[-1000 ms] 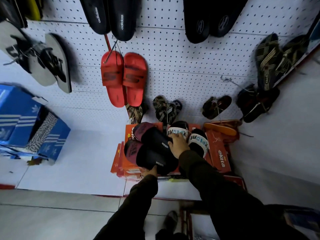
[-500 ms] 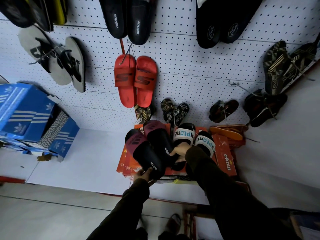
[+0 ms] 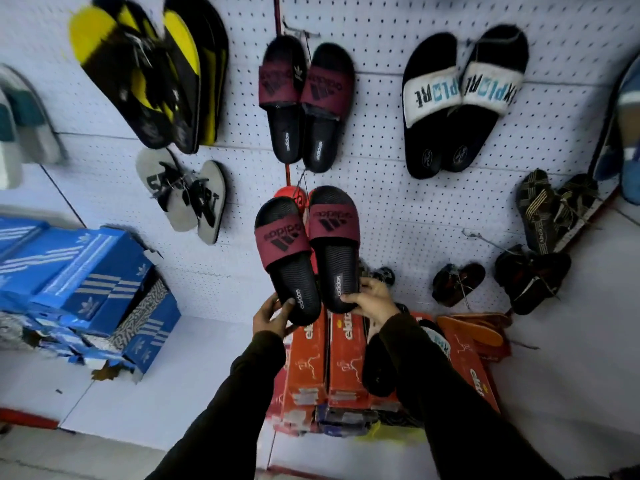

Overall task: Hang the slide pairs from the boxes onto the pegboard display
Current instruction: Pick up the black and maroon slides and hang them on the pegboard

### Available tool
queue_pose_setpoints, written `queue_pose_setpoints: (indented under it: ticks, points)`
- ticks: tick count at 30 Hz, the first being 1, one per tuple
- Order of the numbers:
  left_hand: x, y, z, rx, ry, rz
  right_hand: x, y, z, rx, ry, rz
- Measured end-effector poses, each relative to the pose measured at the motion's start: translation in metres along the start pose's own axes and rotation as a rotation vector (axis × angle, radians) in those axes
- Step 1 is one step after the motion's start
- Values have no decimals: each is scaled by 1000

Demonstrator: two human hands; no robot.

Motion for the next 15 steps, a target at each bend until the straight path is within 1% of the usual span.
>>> queue_pose_setpoints:
  ticks: [4, 8, 15]
  points:
    - [62, 10, 2, -60, 189, 36, -53, 13, -2, 78, -216, 80]
    - [124, 20, 5, -110, 316, 39, -106, 23, 0, 130, -384, 142]
    - [228, 32, 2, -144, 487, 70, -192, 38, 8, 145, -525, 236]
Point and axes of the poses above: each hand's wrist, its own z-axis towards the middle knuckle, its own y-axis out of the palm, x = y × z, the point moved 4 cm from there along z, towards the middle knuckle, and after that the axes turned 9 degrees about -y, right-handed, at the moved point
